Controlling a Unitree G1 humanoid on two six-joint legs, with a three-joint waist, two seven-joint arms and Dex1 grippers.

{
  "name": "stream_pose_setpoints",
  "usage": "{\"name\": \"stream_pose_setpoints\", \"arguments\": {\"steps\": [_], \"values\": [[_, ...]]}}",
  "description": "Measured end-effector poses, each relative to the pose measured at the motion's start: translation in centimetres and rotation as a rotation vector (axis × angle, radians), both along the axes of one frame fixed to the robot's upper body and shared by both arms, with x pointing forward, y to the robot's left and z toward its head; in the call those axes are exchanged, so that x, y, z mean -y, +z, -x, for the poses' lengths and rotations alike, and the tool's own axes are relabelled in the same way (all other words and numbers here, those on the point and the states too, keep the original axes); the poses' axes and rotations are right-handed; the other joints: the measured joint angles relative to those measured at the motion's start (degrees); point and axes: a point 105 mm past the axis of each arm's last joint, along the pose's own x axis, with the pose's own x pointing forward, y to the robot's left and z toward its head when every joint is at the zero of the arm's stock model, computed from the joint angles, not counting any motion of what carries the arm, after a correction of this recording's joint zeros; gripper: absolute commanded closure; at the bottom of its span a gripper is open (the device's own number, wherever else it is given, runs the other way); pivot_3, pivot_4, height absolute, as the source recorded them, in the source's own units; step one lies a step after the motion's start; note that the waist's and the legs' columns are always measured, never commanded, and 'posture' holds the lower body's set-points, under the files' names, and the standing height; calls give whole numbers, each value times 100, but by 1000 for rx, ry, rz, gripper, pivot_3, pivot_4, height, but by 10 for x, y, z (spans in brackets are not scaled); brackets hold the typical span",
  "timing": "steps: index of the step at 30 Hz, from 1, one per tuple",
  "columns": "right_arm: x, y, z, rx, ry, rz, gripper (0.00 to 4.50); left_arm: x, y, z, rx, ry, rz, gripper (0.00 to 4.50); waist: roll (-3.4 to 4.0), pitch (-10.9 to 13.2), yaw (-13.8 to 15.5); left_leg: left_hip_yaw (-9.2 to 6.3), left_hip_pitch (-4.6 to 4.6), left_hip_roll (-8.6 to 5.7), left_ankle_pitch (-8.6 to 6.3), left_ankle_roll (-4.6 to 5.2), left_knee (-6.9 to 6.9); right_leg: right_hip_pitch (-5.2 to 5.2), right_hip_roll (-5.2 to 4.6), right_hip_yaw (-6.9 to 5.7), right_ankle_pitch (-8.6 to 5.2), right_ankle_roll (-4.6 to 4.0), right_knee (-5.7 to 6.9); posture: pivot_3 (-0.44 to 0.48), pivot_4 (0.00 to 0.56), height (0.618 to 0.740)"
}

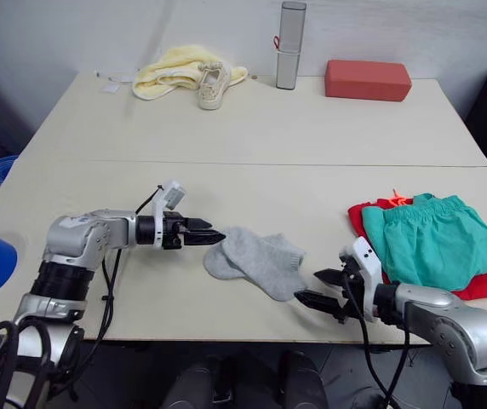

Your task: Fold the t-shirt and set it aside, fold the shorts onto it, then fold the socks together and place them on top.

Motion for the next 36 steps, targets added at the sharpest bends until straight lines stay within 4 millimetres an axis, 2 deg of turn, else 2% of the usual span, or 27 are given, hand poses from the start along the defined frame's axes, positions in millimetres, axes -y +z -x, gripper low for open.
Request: {"name": "stream_pose_setpoints", "arguments": {"steps": [2,5,6,9,16,20,21,27,32,36], "values": [[-4,-1,0,11,15,13,0,6,-1,-3,4,-10,4,29,-4,-2,8,0,0,0,0,0,1,1,0,-1,0,0,0,0,150,740],[-11,-2,0,17,19,5,569,13,-2,-6,18,-22,-5,0,-8,-5,12,-1,0,0,0,0,2,1,0,-1,0,0,0,0,150,740],[-16,-3,0,14,23,-1,896,14,-2,-7,18,-25,-4,0,-8,-5,11,-1,0,0,0,1,2,1,0,-1,0,0,1,0,150,740],[-25,-6,1,9,29,-7,1967,19,-2,-7,22,-33,-2,645,-8,-5,11,-1,0,0,0,1,3,1,-1,-1,0,0,1,0,150,740],[-30,-13,3,-5,31,7,4496,21,-10,-6,2,-48,-28,2957,-8,-5,11,0,-2,-1,0,3,5,1,-1,-1,0,0,1,0,150,740],[-28,-11,4,10,34,-7,4500,21,-13,-7,12,-36,1,4321,-8,-5,11,0,-3,-1,0,4,6,1,-1,-1,0,1,0,0,150,740],[-26,-9,4,19,41,-8,4500,20,-11,-8,21,-28,24,4452,-8,-4,11,0,-3,-1,1,5,6,1,-1,-2,0,1,1,0,150,740],[-6,16,4,94,76,-26,4500,16,22,-1,135,-48,141,4452,-9,-4,13,-1,-3,-1,1,6,6,3,0,-3,1,2,0,0,150,740],[2,29,4,108,113,-32,4500,10,21,12,148,-28,162,4452,-10,-4,8,-1,-1,-1,2,8,7,6,1,-4,1,2,1,0,150,740],[4,42,-12,142,104,-43,4500,1,18,20,130,33,159,4452,-10,-3,2,-3,0,0,2,8,9,6,-1,-3,1,2,3,0,150,740]]}}
